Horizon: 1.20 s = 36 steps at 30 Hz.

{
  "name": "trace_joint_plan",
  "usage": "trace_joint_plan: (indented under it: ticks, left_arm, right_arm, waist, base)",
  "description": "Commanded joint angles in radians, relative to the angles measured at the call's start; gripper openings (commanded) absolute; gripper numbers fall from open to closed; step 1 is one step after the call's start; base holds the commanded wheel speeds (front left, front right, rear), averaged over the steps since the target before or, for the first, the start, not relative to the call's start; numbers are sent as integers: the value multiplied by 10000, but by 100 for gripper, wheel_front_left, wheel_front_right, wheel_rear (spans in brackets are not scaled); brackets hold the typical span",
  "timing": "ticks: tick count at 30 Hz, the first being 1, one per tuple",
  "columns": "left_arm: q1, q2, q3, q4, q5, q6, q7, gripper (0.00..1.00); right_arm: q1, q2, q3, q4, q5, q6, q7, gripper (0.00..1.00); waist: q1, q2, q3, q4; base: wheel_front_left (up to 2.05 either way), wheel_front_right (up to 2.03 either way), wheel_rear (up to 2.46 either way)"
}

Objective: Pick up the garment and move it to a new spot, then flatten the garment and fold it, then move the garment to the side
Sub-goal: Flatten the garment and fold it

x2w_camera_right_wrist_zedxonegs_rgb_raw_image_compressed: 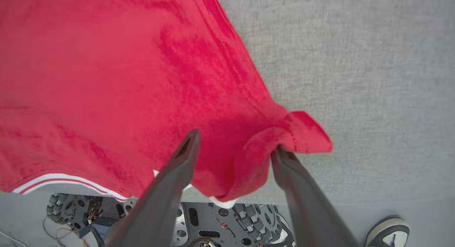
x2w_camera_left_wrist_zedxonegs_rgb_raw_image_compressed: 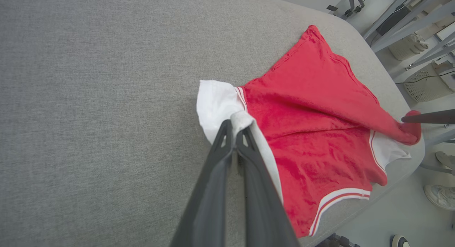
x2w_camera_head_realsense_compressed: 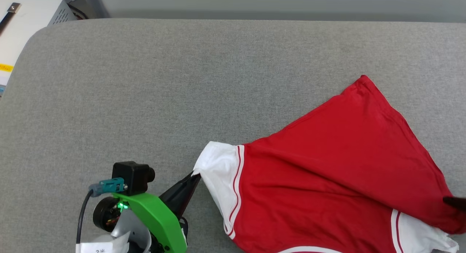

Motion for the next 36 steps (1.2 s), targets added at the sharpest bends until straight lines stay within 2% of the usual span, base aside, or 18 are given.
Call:
trace_joint_plan:
  ticks: [1, 5, 10, 17, 23, 36]
  left_arm:
    - [-214, 76, 30, -129, 145, -11, -14, 0]
    - [-387, 187, 43, -444, 316, 50, 60, 0]
    - [-635, 209, 23, -774, 487, 94, 154, 0]
    - [-1037, 30, -65, -1019, 676, 35, 182, 0]
    - [-1290, -197, -191, -979, 773, -119, 112, 0]
    - [-1547, -523, -416, -794, 839, -345, 14, 0]
  right_arm:
    - [-428, -117, 137, -369, 217, -6, 215, 100]
    - [-1426, -340, 497, -1221, 373, -6, 738, 100]
    - [-2969, -251, 1141, -1255, 132, -6, 1096, 100]
    - [-4814, -131, 1819, 159, -674, -6, 1075, 100]
    - [-5794, -277, 2019, 1457, -1183, -6, 506, 100]
    - [-6085, -619, 2722, 3283, -1561, -6, -472, 100]
  waist:
    - [1, -1, 160, 76]
    - [1, -1, 538, 296]
    - [1, -1, 1104, 691]
    - [1, -1, 1952, 1430]
    - [1, -1, 2400, 1916]
    - [1, -1, 2675, 2251]
  base:
    - [0, 0, 0]
    - [0, 0, 0]
    - [0, 0, 0]
    - [0, 0, 0]
    - [0, 0, 0]
    - [0, 0, 0]
